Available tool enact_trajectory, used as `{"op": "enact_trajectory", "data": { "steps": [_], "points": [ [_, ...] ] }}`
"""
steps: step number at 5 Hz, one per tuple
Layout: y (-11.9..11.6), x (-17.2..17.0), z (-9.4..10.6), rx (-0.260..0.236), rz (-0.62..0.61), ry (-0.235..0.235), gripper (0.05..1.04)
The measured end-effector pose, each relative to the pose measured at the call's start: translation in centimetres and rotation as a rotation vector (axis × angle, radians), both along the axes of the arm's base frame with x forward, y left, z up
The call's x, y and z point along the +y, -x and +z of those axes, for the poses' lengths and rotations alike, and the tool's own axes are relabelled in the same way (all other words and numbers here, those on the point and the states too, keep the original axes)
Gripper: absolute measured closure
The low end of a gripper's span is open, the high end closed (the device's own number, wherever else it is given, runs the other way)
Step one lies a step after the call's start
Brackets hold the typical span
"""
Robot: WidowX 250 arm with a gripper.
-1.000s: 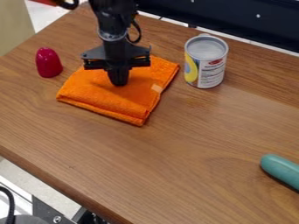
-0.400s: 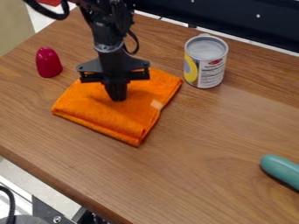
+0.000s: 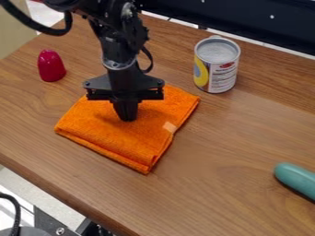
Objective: Move the orange cloth to the bottom right corner of the table
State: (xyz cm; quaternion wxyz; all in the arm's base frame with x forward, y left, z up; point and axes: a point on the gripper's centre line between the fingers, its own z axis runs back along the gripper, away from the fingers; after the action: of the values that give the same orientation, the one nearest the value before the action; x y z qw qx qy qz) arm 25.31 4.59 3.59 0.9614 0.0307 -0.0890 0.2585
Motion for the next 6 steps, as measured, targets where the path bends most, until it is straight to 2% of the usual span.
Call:
{"op": "enact_trajectory", "data": {
  "steps": [3,5,6],
  "points": [
    [2.0,-3.1,-0.3,-0.029,-0.077,-0.009,1.031],
    [3.4,-4.5,-0.3,-0.033,-0.054,0.002,1.031],
    [3.9,-4.7,-0.3,-0.014,-0.03,0.001,1.031]
  ]
}}
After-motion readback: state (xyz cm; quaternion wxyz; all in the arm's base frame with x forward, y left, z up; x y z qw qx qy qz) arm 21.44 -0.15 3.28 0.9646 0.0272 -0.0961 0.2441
